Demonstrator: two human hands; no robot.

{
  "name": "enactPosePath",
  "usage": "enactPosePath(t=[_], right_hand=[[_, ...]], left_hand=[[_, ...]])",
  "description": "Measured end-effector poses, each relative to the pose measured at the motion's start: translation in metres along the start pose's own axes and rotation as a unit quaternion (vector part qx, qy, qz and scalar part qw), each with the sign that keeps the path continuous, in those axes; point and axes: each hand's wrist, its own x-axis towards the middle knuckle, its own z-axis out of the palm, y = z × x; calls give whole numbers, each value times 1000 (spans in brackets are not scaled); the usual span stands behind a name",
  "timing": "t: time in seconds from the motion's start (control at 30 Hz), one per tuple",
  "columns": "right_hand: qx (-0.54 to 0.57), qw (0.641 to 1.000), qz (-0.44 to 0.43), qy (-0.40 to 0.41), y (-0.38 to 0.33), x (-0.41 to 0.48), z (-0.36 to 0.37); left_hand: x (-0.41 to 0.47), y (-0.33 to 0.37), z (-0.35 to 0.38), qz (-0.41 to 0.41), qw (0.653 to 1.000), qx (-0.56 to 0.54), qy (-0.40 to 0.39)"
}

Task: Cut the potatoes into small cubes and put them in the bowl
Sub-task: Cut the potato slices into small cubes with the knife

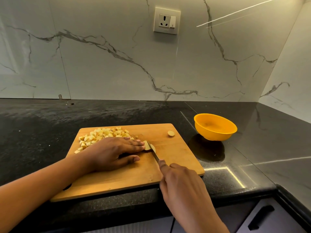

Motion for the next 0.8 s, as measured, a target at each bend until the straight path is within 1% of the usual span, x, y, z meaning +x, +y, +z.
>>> enactPosePath(t=[0.2,0.47,0.6,0.73,0.8], right_hand=[[4,999,19,32,5,28,14],[32,997,10,76,3,20,13],[40,997,6,69,-1,18,12],[10,999,8,48,-5,18,11],[-19,1000,9,22,-8,22,13]], left_hand=[[-3,0,0,-3,1000,18,17],[-2,0,0,3,1000,19,12],[-1,2,-2,2,1000,19,9],[-1,4,-3,6,1000,26,11],[-1,4,-3,6,1000,24,12]])
